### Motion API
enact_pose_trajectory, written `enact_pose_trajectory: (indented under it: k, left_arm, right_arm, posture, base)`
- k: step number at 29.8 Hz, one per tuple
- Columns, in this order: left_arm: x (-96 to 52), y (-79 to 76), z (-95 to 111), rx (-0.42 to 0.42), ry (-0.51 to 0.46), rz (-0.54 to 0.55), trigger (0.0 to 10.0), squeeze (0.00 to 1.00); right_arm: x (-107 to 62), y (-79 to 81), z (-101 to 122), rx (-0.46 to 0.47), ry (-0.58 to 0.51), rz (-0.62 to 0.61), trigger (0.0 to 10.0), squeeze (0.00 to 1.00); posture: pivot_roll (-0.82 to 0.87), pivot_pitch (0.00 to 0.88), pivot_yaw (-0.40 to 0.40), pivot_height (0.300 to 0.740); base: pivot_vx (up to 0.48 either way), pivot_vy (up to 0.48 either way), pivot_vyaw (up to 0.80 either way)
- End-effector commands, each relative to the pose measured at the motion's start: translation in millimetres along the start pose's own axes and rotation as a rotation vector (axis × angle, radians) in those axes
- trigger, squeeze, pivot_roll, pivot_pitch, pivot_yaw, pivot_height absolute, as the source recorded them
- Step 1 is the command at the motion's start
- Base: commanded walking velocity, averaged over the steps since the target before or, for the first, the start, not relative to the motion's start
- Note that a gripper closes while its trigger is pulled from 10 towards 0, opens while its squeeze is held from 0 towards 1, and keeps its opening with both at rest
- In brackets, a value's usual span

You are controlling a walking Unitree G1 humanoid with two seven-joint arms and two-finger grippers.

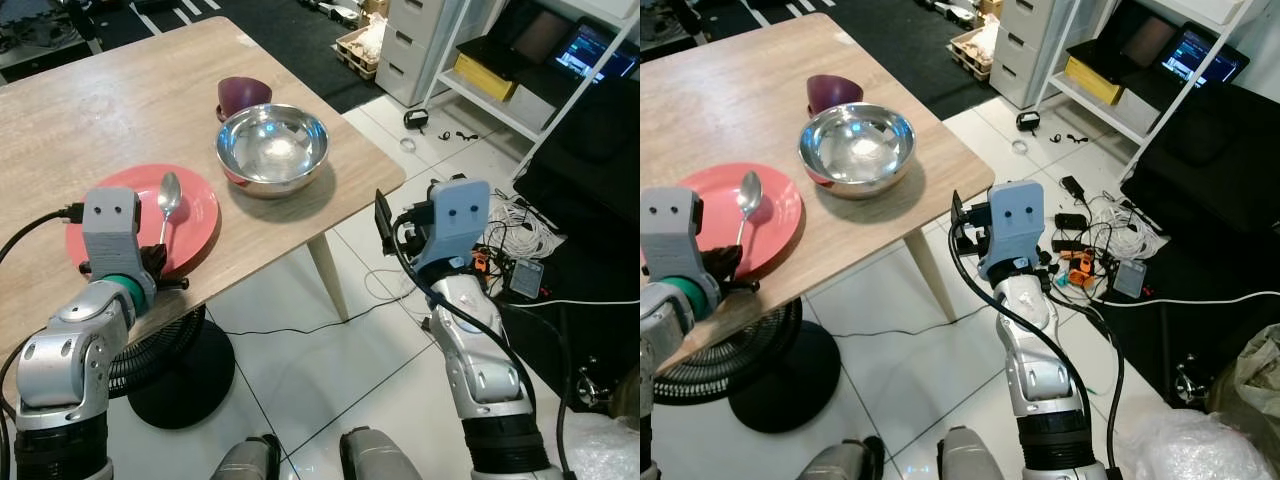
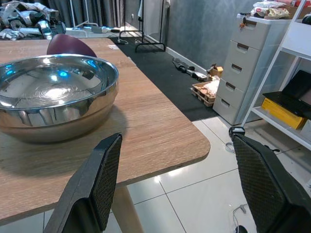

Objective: Setting the table

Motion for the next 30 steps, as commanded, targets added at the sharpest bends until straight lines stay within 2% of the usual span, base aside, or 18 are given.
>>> enact_pose_trajectory:
  k: [1, 2, 7, 14, 15, 16, 17, 19, 20, 23, 24, 26, 27, 29, 30]
  left_arm:
    - [-2.2, -2.1, -11, -0.011, 0.042, -0.006, 10.0, 0.31]
    - [-3.6, -2.5, -14, -0.009, 0.057, 0.01, 10.0, 1.0]
    - [-4.5, -1.9, -16, -0.014, 0.072, 0.024, 10.0, 1.0]
    - [-2.9, 7.4, -5, -0.012, 0.057, 0.072, 10.0, 1.0]
    - [-1.2, 11.6, 4, 0.01, 0.03, 0.094, 10.0, 0.6]
    - [2.3, 14.1, 15, 0.03, -0.008, 0.098, 10.0, 0.0]
    - [6.7, 16.0, 24, 0.041, -0.036, 0.089, 10.0, 0.0]
    - [6.7, 16.0, 24, 0.041, -0.036, 0.089, 10.0, 0.0]
    - [17.1, 16.9, 34, 0.028, -0.065, 0.035, 10.0, 0.0]
    - [20.1, 16.7, 34, 0.016, -0.066, 0.016, 10.0, 0.0]
    - [24.9, 14.7, 33, -0.017, -0.058, -0.019, 10.0, 0.0]
    - [24.9, 14.7, 33, -0.017, -0.058, -0.019, 10.0, 0.0]
    - [29.0, 11.7, 31, -0.049, -0.05, -0.055, 10.0, 0.0]
    - [29.0, 11.7, 31, -0.049, -0.05, -0.055, 10.0, 0.0]
    - [31.7, 8.3, 28, -0.081, -0.04, -0.088, 10.0, 0.0]
  right_arm:
    - [-0.8, -1.0, -3, -0.003, 0.008, 0.001, 10.0, 0.0]
    - [-0.8, -1.0, -3, -0.004, 0.008, 0.002, 10.0, 0.0]
    - [-0.8, -0.7, -4, -0.003, 0.009, 0.003, 10.0, 0.0]
    - [-0.1, 0.8, -4, -0.001, 0.008, 0.006, 10.0, 0.0]
    - [0.1, 0.5, -4, -0.001, 0.008, 0.005, 10.0, 0.0]
    - [0.0, 0.4, -4, 0.0, 0.008, 0.004, 10.0, 0.0]
    - [0.0, 0.8, -4, 0.0, 0.008, 0.004, 10.0, 0.0]
    - [0.0, 0.8, -4, 0.0, 0.008, 0.004, 10.0, 0.0]
    - [0.2, 1.6, -4, 0.003, 0.008, 0.005, 10.0, 0.0]
    - [0.3, 1.7, -3, 0.003, 0.008, 0.005, 10.0, 0.0]
    - [0.3, 1.6, -3, 0.004, 0.008, 0.004, 10.0, 0.0]
    - [0.3, 1.6, -3, 0.004, 0.008, 0.004, 10.0, 0.0]
    - [0.1, 1.6, -3, 0.003, 0.008, 0.005, 10.0, 0.0]
    - [0.1, 1.6, -3, 0.003, 0.008, 0.005, 10.0, 0.0]
    - [-0.1, 1.7, -3, 0.002, 0.008, 0.005, 10.0, 0.0]
  posture:
    - [-0.09, 0.049, 0.06, 0.74]
    - [-0.09, 0.049, 0.059, 0.74]
    - [-0.09, 0.05, 0.058, 0.74]
    - [-0.09, 0.052, 0.058, 0.74]
    - [-0.09, 0.052, 0.057, 0.74]
    - [-0.09, 0.053, 0.055, 0.74]
    - [-0.09, 0.054, 0.055, 0.74]
    - [-0.09, 0.054, 0.055, 0.74]
    - [-0.09, 0.058, 0.052, 0.74]
    - [-0.09, 0.058, 0.052, 0.74]
    - [-0.1, 0.061, 0.049, 0.74]
    - [-0.1, 0.061, 0.049, 0.74]
    - [-0.1, 0.064, 0.049, 0.74]
    - [-0.1, 0.064, 0.049, 0.74]
    - [-0.11, 0.067, 0.051, 0.74]
  base:
    - [0.0, 0.0, 0.0]
    - [0.0, 0.0, 0.0]
    - [0.0, 0.0, 0.0]
    - [0.0, 0.0, 0.0]
    - [0.0, 0.0, 0.0]
    - [0.0, 0.0, 0.0]
    - [0.0, 0.0, 0.0]
    - [0.0, 0.0, 0.0]
    - [0.0, 0.0, 0.0]
    - [0.0, 0.0, 0.0]
    - [0.0, 0.0, 0.0]
    - [0.0, 0.0, 0.0]
    - [0.0, 0.0, 0.0]
    - [0.0, 0.0, 0.0]
    - [0.0, 0.0, 0.0]
Point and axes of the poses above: a point about 5 cm out from each wrist's last joint towards the gripper, its own x axis pointing out of the wrist towards the gripper, its own z axis along the axis of the wrist's last joint, y = z × x, the point moved 5 cm from there along x, pointing out of the wrist towards the gripper, and after that the axes turned 13 degrees about x, right-handed, at the moved point
